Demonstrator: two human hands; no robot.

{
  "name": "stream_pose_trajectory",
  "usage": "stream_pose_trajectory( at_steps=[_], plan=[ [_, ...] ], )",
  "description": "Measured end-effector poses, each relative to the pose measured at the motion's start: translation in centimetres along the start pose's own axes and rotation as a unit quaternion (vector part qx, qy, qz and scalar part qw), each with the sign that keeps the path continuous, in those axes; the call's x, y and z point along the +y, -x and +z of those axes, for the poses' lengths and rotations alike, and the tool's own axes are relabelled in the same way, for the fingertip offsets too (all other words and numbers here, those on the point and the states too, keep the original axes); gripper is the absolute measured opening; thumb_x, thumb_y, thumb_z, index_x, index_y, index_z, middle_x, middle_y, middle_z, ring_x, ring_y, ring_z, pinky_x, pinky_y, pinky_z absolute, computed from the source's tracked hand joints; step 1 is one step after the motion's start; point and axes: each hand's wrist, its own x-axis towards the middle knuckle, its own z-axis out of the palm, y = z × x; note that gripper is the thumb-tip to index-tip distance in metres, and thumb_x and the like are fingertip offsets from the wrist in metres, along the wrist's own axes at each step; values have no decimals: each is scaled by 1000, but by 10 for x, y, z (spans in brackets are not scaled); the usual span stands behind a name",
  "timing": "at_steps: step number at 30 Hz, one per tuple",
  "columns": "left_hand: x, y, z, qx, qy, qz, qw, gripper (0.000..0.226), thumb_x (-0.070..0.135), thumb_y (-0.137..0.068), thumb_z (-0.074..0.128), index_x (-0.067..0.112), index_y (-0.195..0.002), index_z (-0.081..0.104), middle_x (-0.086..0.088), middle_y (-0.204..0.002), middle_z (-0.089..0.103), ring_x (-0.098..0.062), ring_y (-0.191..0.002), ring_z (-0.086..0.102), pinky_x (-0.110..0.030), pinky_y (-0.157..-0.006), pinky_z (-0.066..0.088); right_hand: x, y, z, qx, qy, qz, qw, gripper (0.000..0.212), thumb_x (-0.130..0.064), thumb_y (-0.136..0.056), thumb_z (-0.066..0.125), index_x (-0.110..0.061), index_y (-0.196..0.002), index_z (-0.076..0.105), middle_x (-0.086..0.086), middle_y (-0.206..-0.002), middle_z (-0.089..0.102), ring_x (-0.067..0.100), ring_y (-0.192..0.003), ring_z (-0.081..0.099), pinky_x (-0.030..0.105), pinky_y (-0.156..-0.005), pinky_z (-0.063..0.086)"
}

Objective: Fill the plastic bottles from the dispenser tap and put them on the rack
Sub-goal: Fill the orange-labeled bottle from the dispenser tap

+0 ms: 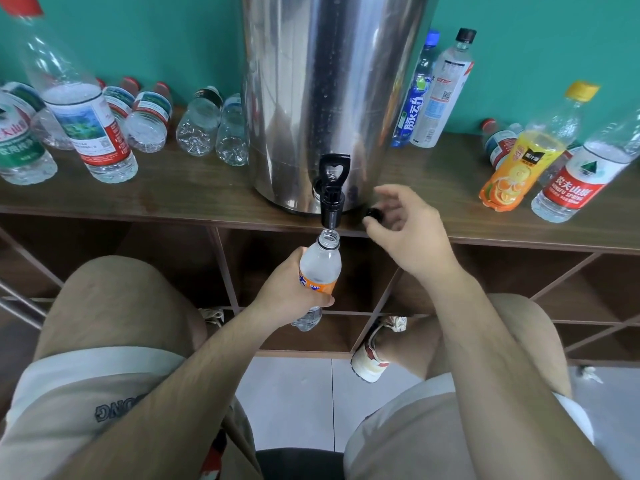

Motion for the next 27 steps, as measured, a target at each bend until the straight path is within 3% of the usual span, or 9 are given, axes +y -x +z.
stream_pose_trajectory(
  at_steps=[3,5,8,11,14,18,22,27],
  plan=[
    [1,1,1,-1,3,-10,1000,73,18,-70,93,33,-127,49,13,-112,62,-11,-101,62,-17,-74,46,-8,11,-3,-118,-58,-47,990,49,-2,-83,81,-32,-118,65,-9,-100,71,5,-78,62,21,-70,52],
    [1,2,1,-2,-3,-16,1000,76,16,-70,93,35,-127,47,14,-111,61,-11,-100,61,-17,-72,46,-14,15,0,-152,-63,-51,985,49,0,-83,82,-28,-119,64,-4,-103,70,4,-77,61,20,-70,52],
    [1,5,2,-2,-12,-25,1000,78,12,-70,91,37,-127,44,14,-112,58,-14,-100,61,-19,-73,48,-24,18,0,-162,-20,-61,985,41,-8,-83,87,-21,-117,68,-4,-97,68,2,-76,61,16,-72,51],
    [2,12,1,0,-40,-31,999,79,11,-71,91,32,-133,46,8,-118,59,-19,-108,61,-38,-90,58,-35,22,-4,-181,64,-89,977,33,-14,-84,87,-14,-116,76,-3,-96,67,7,-82,60,22,-77,51],
    [5,21,1,-4,-54,-28,998,75,9,-70,89,29,-131,49,6,-116,59,-21,-109,60,-49,-98,57,-44,28,-6,-203,90,-118,968,36,-8,-87,83,-7,-123,76,2,-103,67,14,-88,61,23,-85,52],
    [11,32,4,-1,-48,-16,999,65,10,-70,87,29,-121,52,8,-106,61,-20,-103,61,-53,-101,52,-52,36,-16,-214,132,-167,953,37,1,-87,80,-6,-123,76,8,-115,73,12,-101,58,10,-92,42],
    [14,38,5,-25,-21,-7,999,63,8,-68,85,32,-117,54,7,-101,63,-21,-101,63,-57,-102,50,-53,42,-28,-215,139,-227,940,35,8,-86,78,-4,-118,78,7,-122,75,25,-116,64,32,-104,48],
    [18,39,3,-90,-12,-4,996,62,20,-54,81,42,-106,54,12,-93,64,-19,-99,63,-57,-103,48,-56,44,-45,-243,153,-283,915,33,9,-86,77,-5,-116,79,6,-120,75,22,-112,66,28,-102,50]
  ],
)
